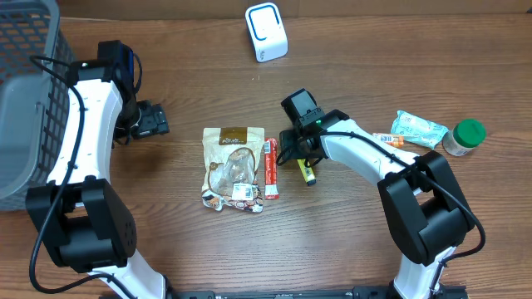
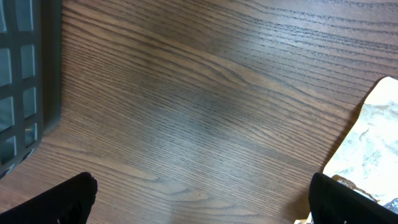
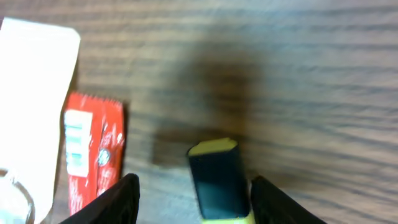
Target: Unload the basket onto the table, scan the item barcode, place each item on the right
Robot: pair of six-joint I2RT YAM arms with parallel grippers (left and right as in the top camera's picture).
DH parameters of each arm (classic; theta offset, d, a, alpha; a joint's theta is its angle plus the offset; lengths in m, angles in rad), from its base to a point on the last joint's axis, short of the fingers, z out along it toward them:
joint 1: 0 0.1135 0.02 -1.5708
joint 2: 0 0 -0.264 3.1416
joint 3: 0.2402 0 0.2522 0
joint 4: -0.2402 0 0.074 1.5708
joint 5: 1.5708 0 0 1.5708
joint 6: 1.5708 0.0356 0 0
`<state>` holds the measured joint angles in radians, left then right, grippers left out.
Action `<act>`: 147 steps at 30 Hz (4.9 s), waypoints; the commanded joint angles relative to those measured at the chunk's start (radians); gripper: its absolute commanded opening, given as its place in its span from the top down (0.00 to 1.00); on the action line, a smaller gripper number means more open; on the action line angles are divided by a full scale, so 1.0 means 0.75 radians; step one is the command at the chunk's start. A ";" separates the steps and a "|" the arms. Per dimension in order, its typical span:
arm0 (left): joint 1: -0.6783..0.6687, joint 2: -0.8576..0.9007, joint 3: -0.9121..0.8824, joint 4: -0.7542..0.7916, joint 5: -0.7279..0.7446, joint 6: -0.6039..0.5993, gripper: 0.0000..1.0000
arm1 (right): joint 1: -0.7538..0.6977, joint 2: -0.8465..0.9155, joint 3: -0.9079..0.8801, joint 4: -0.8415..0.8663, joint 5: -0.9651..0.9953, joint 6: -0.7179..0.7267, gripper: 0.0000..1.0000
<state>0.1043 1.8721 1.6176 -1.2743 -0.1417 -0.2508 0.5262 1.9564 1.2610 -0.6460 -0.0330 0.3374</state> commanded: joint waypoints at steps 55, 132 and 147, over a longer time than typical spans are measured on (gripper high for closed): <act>-0.009 0.009 0.016 0.002 0.006 0.025 0.00 | -0.173 -0.062 -0.118 0.143 0.248 0.015 0.85; -0.009 0.009 0.016 0.002 0.006 0.025 0.01 | -0.072 -0.010 -0.124 -0.102 -0.074 -0.437 0.80; -0.009 0.009 0.016 0.002 0.006 0.025 0.00 | 0.178 -0.010 -0.124 -0.023 0.238 -0.312 0.91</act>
<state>0.1043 1.8721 1.6176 -1.2743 -0.1417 -0.2508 0.6445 1.9251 1.1892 -0.6674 0.1116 0.0788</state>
